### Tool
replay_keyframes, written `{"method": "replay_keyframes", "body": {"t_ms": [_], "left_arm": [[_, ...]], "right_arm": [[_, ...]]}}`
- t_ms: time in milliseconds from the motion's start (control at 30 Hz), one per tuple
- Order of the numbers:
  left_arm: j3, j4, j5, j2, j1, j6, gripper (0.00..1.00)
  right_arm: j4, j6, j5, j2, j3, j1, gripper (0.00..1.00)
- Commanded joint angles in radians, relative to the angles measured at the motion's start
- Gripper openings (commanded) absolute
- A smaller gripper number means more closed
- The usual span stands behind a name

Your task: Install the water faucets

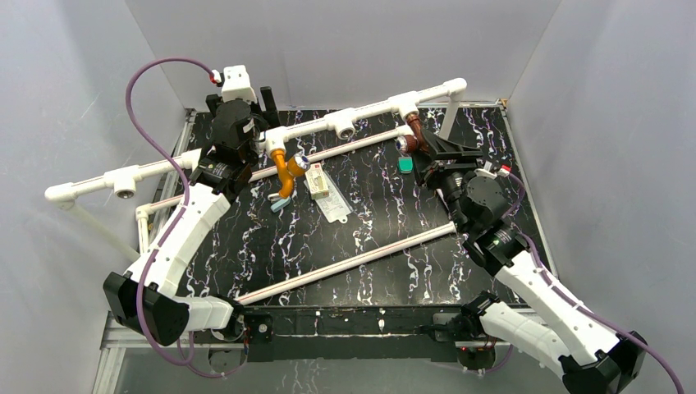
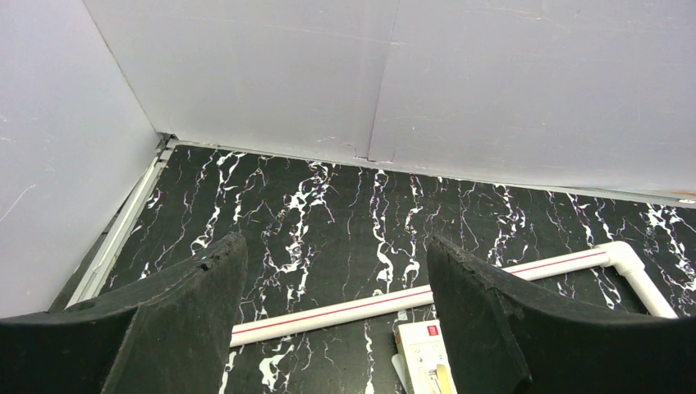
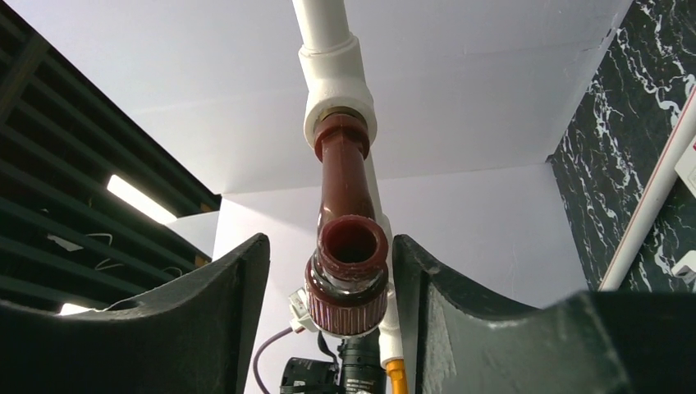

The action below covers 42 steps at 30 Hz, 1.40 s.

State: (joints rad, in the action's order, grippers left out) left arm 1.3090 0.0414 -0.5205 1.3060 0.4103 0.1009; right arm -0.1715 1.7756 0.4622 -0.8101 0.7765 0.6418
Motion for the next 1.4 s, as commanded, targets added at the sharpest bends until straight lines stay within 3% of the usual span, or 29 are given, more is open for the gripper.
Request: {"method": "replay_keyframes", "body": {"t_ms": [0, 267, 500, 833, 933, 1100, 1367], "left_arm": [[-0.105, 0.302, 0.045, 0.087, 0.025, 0.003, 0.78], [-0.103, 0.302, 0.045, 0.088, 0.025, 0.003, 0.78], [-0.103, 0.302, 0.044, 0.090, 0.025, 0.004, 0.78], [-0.104, 0.303, 0.048, 0.101, 0.025, 0.006, 0.78], [-0.104, 0.302, 0.052, 0.103, 0.026, 0.006, 0.78], [-0.103, 0.303, 0.055, 0.102, 0.027, 0.008, 0.78], [-0.104, 0.303, 0.058, 0.108, 0.026, 0.008, 0.78]], "right_arm": [[0.038, -0.033, -0.007, 0.032, 0.035, 0.001, 0.65], [0.084, -0.226, -0.028, 0.117, 0.015, 0.001, 0.81], [0.099, -0.571, -0.059, 0.238, -0.016, 0.001, 0.82], [0.222, -1.201, -0.156, 0.275, 0.068, 0.001, 0.85], [0.194, -1.465, -0.269, 0.268, 0.081, 0.001, 0.83], [0.284, -1.893, -0.350, 0.250, 0.142, 0.001, 0.83], [0.278, -2.391, -0.410, 0.280, 0.088, 0.001, 0.85]]}}
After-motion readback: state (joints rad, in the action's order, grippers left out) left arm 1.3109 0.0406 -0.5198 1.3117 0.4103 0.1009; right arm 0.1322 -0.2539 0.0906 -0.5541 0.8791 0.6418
